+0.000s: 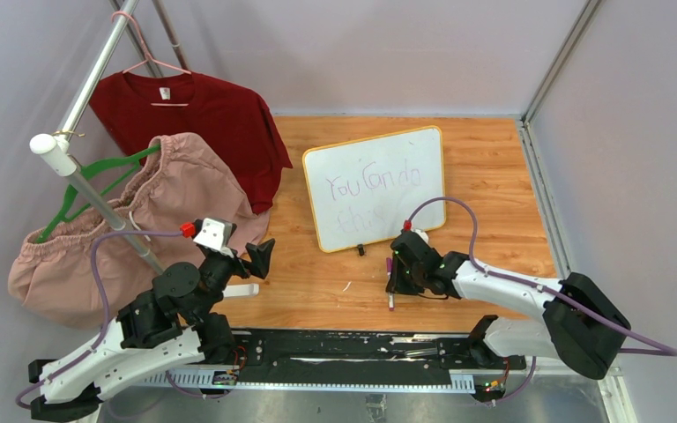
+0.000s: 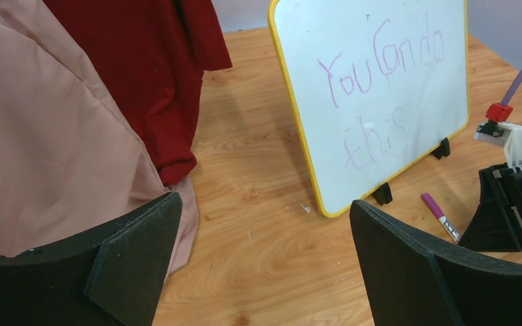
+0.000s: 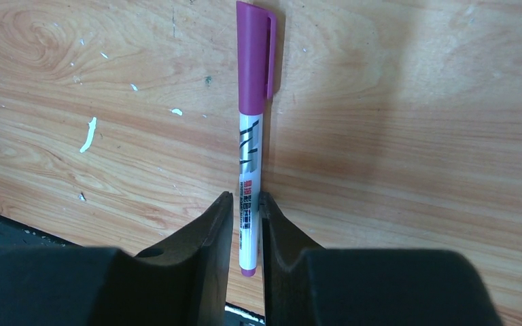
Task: Write a sentence on the whiteboard
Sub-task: Place the whiteboard marker at the center of the board, then reset both arms
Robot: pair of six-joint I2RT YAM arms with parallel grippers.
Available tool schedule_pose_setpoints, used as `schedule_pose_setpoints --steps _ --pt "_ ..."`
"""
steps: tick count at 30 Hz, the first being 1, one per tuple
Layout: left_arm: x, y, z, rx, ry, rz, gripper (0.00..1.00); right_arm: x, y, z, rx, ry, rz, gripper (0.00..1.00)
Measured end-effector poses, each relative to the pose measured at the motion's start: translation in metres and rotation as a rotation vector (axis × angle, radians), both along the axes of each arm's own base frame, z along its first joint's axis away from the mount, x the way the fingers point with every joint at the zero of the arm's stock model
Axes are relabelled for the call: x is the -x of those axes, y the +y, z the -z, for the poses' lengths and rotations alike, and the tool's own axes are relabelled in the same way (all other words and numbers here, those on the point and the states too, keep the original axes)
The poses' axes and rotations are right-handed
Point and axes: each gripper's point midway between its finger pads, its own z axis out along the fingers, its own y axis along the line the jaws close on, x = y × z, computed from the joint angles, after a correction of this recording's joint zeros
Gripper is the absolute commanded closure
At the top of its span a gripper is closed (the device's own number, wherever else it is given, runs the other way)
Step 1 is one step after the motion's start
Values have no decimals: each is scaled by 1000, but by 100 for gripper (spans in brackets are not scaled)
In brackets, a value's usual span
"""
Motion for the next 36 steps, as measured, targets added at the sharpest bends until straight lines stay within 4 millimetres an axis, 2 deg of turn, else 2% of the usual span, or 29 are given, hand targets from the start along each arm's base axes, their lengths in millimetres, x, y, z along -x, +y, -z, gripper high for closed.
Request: schedule_pose_setpoints --steps 6,11,15,22,28,32,36 --pt "0 0 0 0 0 0 0 0 1 -1 -7 0 -2 69" --pt "0 0 0 0 0 0 0 2 1 -4 -17 -8 -8 56" --pt "0 -1 1 -5 3 0 0 2 2 -13 -41 -33 -13 50" --pt "-1 -4 4 -21 11 2 0 1 -5 -32 -58 -98 -22 47" --pt "-5 -11 11 -29 45 -8 0 -9 -9 -68 -114 -263 -54 45" --pt "-13 -17 24 -12 109 -77 0 -17 -10 -94 -142 -375 -82 45" --pt "-20 -29 44 -17 231 -158 0 -33 -15 -129 -152 -503 -45 33"
